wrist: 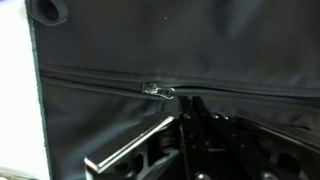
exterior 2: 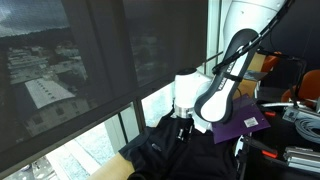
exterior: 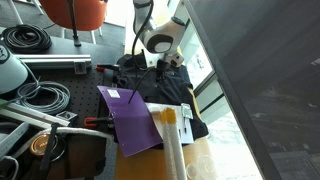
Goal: Pull the zipper of the black vest upwards
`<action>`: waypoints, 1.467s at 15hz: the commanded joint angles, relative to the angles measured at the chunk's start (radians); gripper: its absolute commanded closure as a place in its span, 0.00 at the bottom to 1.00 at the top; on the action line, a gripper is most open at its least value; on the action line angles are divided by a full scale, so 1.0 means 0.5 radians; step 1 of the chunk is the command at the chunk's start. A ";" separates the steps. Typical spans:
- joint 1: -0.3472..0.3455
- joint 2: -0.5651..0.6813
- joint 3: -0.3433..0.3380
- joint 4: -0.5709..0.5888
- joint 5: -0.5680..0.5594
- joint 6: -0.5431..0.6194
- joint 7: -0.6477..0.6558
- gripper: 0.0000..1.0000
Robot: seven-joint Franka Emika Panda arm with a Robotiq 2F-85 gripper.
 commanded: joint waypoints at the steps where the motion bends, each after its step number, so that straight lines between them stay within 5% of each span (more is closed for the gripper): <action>1: 0.073 0.070 0.047 0.159 -0.030 -0.095 0.018 0.98; 22: 0.440 0.521 0.178 1.084 -0.148 -0.609 0.037 0.98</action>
